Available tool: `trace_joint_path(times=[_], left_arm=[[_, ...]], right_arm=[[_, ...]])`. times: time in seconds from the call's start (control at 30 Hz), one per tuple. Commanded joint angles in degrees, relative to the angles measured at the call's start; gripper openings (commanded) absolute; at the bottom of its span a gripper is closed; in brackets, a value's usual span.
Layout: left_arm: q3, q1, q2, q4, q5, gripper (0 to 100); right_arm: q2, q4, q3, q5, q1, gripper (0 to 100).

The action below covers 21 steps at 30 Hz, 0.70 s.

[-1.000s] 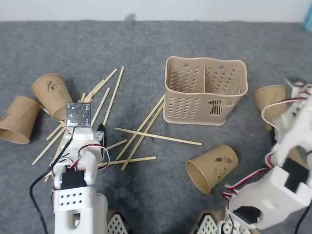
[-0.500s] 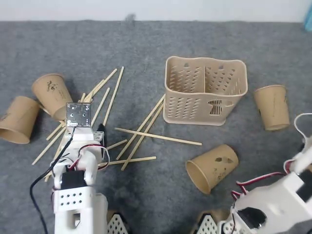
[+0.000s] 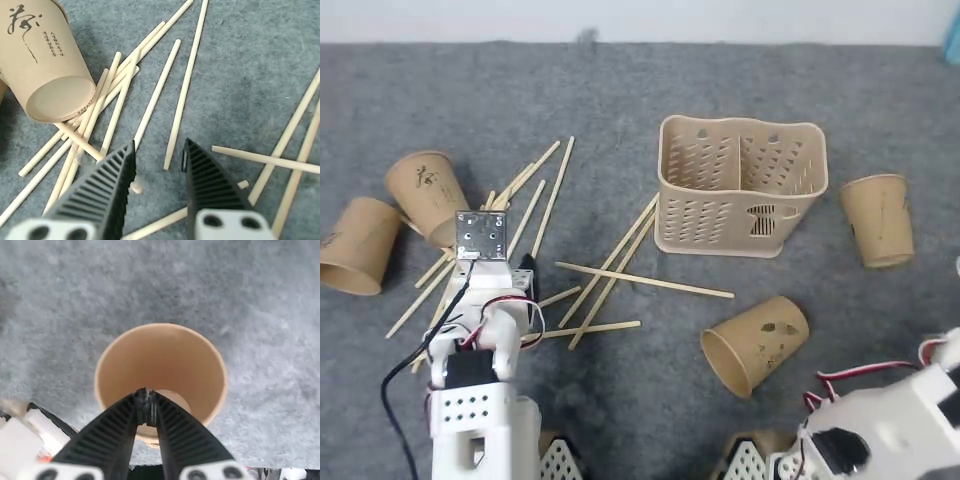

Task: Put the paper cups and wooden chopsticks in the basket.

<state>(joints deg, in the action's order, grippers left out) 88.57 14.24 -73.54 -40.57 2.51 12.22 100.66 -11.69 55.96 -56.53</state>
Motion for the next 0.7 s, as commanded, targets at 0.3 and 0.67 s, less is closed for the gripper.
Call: trace_joint_path(times=[0.3, 0.67], left_arm=[[-0.31, 0.18, -0.79, 1.49, 0.53, 14], [-0.31, 0.18, -0.79, 1.49, 0.53, 14]], right_arm=[[-3.12, 2.33, 2.11, 13.1, -8.92, 0.8], [-3.21, 2.33, 4.92, 25.41, -12.88, 0.8]])
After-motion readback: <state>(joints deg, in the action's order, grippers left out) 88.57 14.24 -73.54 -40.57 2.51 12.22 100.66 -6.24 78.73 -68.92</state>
